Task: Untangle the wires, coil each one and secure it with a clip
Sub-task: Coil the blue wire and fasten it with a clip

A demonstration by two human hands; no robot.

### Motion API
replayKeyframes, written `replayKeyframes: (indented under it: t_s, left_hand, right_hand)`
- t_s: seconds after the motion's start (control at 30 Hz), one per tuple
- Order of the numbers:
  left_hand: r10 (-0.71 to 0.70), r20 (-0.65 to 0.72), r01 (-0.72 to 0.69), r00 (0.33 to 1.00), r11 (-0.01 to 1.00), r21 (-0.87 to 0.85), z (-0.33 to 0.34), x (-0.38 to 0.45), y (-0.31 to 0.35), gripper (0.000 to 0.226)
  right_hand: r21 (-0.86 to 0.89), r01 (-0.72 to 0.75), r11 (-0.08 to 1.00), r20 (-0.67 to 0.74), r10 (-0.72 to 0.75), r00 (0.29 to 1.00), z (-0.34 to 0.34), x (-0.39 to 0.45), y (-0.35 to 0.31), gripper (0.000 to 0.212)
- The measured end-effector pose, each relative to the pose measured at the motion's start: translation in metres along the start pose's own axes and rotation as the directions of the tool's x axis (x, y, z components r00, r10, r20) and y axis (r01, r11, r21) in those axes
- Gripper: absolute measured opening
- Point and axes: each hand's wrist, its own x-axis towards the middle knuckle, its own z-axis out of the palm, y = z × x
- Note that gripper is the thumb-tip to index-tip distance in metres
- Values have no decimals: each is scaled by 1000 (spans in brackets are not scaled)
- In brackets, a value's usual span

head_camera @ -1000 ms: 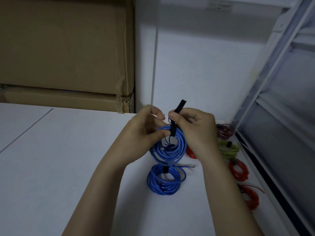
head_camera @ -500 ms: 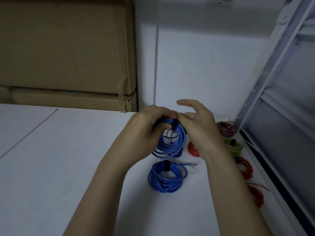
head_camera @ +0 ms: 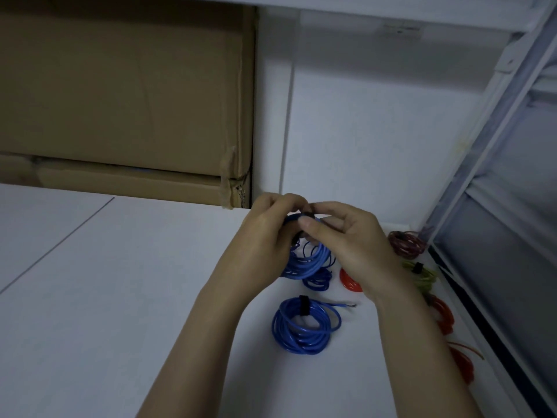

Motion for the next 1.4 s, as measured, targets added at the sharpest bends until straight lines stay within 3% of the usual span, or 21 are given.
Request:
replayKeyframes:
  t_s: [0.13,0.23,0.37,0.63,0.77,0.9,1.0,1.13,1.3,1.4]
  left_hand:
    - [-56,15,56,998,998,-19,-5,0,1,23]
    - [-137,50,140,989,989,-52,-8,-2,1,18]
    - [-191,88,201,978,971,-126,-6,-1,-2,12]
    - [-108,95,118,990,986,-115,-8,-3,2,29]
    - [-37,70,52,997,976,-211,-14,-5,5,46]
    - [95,73,-98,993,994,51,-16,-1,-8,27]
    - [131,30,-132,991,991,26,-11,2,-13,10]
    - [67,-32,-71,997,988,-139,-6,1,-11,5]
    - [-65,-63,50,996,974,-221,-2,0,-4,25]
    - [-67,-76,55,995,986,-158,-2,-1,-4,29]
  right_hand:
    - [-22,-18,1000,72,20,997,-3,0,3,28]
    - [-69,-33,997,124,41,991,-5,-3,3,28]
    - [-31,-20,999,87,23,996,-2,-1,1,18]
    - [71,8,997,6,-9,1000,-9,-1,-3,24]
    - [51,-6,999,-30,8,1000,-8,-2,-1,26]
    - [56,-13,998,-16,14,1000,-8,-1,0,24]
    - [25,-7,1000,32,6,999,-5,-1,1,25]
    - [-73,34,997,95,-27,995,-8,-4,-4,33]
    - [-235,38,971,119,-10,993,-8,-8,-6,31]
    - [-262,52,964,103,-26,994,-7,-10,-4,33]
